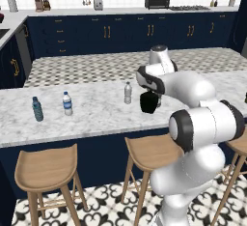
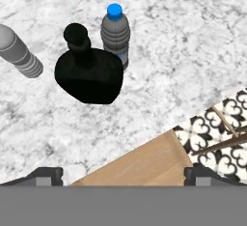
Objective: Move the plastic bottles in the middle to the plastics group, and the glass bottles in the middle to the glass group.
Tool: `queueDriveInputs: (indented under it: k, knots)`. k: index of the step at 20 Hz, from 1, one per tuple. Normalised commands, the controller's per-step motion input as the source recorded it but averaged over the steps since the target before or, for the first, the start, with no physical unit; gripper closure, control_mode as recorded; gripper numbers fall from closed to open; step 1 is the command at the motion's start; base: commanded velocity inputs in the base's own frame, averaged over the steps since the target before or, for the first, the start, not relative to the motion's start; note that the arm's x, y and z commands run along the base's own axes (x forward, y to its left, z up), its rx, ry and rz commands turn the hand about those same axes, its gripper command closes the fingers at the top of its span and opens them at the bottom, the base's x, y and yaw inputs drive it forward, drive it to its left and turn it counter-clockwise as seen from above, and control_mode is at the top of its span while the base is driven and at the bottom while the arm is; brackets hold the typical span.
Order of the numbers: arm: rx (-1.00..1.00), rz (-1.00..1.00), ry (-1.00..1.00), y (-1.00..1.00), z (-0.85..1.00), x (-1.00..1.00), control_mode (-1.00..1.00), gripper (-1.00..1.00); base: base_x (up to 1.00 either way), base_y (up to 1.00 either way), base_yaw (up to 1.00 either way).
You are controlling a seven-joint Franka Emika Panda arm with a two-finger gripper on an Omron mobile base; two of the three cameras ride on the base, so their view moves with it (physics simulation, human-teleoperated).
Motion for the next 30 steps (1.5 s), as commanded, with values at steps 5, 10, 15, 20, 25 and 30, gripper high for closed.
queueDriveInputs:
  k: [5,10,15,20,25,30]
  knots:
    - [-0.05,0.00,0.00,-0.11,-0.09,0.34,-1.00,-1.00,0.00,0.00,0.00]
    - [0.00,0.00,0.00,0.00,-0.20,0.24,-1.00,-1.00,0.00,0.00,0.00]
    - [0.00,0.00,0.00,0.00,-0.26,0.32,-1.00,-1.00,0.00,0.00,0.00]
    - [0.00,0.00,0.00,0.00,-0.14,0.33,-1.00,-1.00,0.00,0.00,0.00]
    - [-0.01,0.00,0.00,0.00,-0.02,0.37,-1.00,-1.00,0.00,0.00,0.00]
    - [-0.04,0.00,0.02,0.00,-0.06,0.34,-1.00,-1.00,0.00,0.00,0.00]
